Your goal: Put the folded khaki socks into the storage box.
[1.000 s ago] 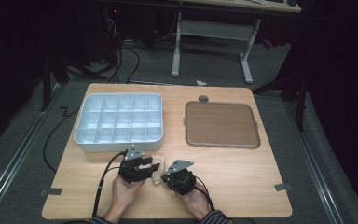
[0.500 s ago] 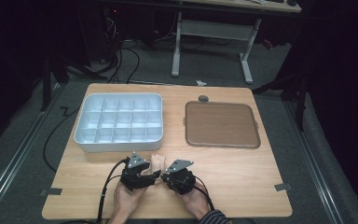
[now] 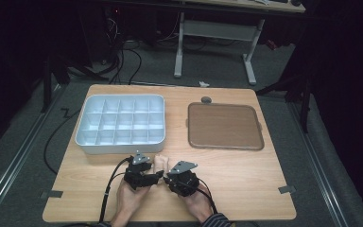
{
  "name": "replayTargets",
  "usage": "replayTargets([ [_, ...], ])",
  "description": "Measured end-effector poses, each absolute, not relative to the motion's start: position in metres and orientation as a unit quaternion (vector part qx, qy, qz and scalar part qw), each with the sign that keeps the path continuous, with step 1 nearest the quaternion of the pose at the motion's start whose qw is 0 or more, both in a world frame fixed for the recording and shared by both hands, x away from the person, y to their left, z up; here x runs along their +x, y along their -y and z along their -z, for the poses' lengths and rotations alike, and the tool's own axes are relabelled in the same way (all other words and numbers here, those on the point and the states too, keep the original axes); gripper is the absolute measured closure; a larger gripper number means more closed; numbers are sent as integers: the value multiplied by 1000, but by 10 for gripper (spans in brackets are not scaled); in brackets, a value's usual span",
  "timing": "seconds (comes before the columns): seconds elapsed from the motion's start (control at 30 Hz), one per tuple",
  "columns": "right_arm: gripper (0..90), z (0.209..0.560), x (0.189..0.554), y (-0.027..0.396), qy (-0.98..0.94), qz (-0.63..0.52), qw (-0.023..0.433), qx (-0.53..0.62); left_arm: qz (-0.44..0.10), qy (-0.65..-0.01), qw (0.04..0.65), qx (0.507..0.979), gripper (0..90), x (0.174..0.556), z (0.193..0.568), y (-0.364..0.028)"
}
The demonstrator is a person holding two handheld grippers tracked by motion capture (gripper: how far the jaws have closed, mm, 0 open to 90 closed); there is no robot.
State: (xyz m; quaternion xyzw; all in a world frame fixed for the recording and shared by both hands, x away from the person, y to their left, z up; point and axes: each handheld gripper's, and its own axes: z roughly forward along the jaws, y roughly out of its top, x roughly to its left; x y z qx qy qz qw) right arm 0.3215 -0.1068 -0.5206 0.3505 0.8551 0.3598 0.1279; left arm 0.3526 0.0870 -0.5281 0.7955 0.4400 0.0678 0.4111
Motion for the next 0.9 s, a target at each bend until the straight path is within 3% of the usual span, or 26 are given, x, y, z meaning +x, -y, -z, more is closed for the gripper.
replayTargets([
  [0.1,659,518,320,112,-848,-370,131,356,-61,-442,421,790,352,352,526,-90],
  [0.23,625,511,313,118,-841,-380,141,358,-56,-448,435,779,342,352,521,-93],
  [0.5,600,505,306,142,-821,-402,161,371,-62,-461,435,771,334,360,518,-91],
  [0.9,563,510,312,217,-774,-372,226,459,-55,-469,416,777,350,373,517,-78],
])
